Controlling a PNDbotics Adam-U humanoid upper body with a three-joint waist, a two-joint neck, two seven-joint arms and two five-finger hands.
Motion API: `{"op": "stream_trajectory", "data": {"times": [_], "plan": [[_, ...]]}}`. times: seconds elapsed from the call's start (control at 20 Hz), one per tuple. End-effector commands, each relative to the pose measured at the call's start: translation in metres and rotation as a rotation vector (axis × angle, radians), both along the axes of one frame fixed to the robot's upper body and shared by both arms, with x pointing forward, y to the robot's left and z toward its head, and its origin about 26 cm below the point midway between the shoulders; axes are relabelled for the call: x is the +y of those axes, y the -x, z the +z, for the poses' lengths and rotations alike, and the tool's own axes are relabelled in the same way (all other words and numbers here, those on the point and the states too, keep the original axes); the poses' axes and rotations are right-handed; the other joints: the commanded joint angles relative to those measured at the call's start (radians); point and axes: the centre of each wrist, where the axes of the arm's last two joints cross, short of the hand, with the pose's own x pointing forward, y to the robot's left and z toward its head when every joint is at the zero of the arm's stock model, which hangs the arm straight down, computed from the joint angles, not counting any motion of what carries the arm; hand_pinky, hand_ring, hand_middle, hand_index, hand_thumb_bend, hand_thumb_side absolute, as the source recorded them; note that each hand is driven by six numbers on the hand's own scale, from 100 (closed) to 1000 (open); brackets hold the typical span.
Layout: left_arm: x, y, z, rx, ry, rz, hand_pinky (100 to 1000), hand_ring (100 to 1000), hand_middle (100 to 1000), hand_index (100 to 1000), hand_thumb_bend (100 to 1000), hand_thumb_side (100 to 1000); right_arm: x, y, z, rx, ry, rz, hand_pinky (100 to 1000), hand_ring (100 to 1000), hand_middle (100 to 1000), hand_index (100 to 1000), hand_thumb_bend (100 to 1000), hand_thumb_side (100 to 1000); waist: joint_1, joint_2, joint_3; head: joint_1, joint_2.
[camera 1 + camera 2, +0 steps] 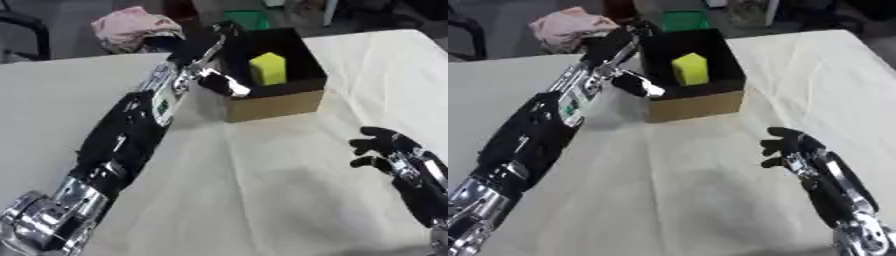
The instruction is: Pick up objects on the table and place them in the box.
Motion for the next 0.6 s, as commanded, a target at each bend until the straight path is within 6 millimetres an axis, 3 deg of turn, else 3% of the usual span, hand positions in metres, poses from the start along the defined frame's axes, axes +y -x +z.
{"op": "stream_trajectory", "data": {"times": [0.05, 0.15, 0.2, 0.4, 0.45, 0.5, 0.6], "plan": [[0.007, 0.001, 0.02, -0.039, 0.046, -0.01, 740, 728, 733, 804, 807, 451, -0.002, -0.001, 0.006, -0.02, 0.0, 0.0, 643, 827, 560, 828, 100, 665, -0.005, -0.016, 0.005, -0.004, -0.01], [0.011, 0.003, 0.026, -0.045, 0.088, -0.025, 727, 693, 664, 771, 771, 448, -0.004, -0.001, 0.006, -0.02, 0.002, -0.007, 643, 827, 559, 827, 100, 663, -0.006, -0.017, 0.015, -0.006, -0.009], [0.013, 0.005, 0.03, -0.046, 0.107, -0.033, 719, 677, 635, 755, 709, 450, -0.004, -0.001, 0.006, -0.02, 0.002, -0.01, 643, 827, 559, 827, 100, 663, -0.006, -0.017, 0.021, -0.009, -0.008], [0.027, 0.015, 0.045, -0.043, 0.209, -0.073, 710, 652, 598, 714, 570, 477, -0.008, -0.001, 0.005, -0.019, 0.003, -0.028, 643, 827, 559, 827, 100, 663, -0.006, -0.018, 0.054, -0.02, -0.002], [0.031, 0.018, 0.049, -0.038, 0.234, -0.087, 710, 652, 598, 714, 554, 477, -0.009, -0.001, 0.005, -0.019, 0.003, -0.034, 643, 827, 559, 827, 100, 664, -0.006, -0.018, 0.064, -0.023, 0.001], [0.035, 0.022, 0.052, -0.033, 0.256, -0.1, 710, 651, 596, 712, 541, 477, -0.01, -0.001, 0.005, -0.02, 0.002, -0.038, 643, 827, 560, 827, 100, 724, -0.006, -0.019, 0.072, -0.024, 0.002], [0.044, 0.031, 0.059, -0.032, 0.301, -0.126, 708, 649, 593, 711, 521, 473, -0.011, -0.001, 0.006, -0.025, 0.0, -0.047, 643, 827, 560, 828, 100, 722, -0.007, -0.019, 0.089, -0.029, 0.004]]}}
